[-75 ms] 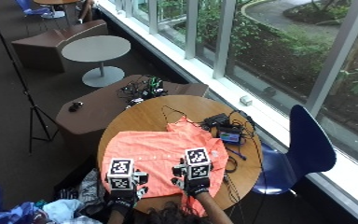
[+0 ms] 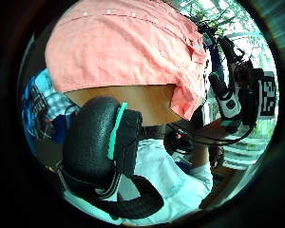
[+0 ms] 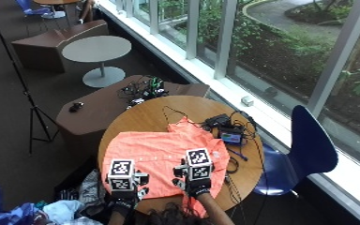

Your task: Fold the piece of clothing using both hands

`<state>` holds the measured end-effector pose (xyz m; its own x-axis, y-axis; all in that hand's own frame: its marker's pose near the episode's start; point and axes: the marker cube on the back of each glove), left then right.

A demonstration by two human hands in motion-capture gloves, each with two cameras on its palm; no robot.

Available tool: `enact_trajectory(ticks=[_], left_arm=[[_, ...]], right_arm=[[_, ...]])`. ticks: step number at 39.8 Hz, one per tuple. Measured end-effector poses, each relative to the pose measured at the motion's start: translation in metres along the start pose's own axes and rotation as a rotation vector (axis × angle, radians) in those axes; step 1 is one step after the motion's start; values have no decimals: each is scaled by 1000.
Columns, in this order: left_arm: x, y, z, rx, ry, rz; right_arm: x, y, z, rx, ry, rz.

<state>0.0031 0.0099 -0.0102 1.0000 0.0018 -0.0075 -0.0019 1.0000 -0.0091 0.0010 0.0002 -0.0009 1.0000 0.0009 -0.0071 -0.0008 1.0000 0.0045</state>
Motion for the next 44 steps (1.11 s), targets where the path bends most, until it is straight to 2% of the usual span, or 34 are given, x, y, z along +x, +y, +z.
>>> enact_trajectory(ticks=[22, 30, 41, 44], left_arm=[[2, 9, 3, 2, 2, 10], [-7, 4, 44, -71, -29, 11], [-15, -12, 95, -134, -41, 15], [-19, -19, 106, -94, -29, -1]], right_arm=[[11, 16, 4, 5, -20, 0], [32, 26, 43, -77, -45, 16], [49, 23, 89, -209, -75, 29], [50, 19, 101, -203, -86, 34]])
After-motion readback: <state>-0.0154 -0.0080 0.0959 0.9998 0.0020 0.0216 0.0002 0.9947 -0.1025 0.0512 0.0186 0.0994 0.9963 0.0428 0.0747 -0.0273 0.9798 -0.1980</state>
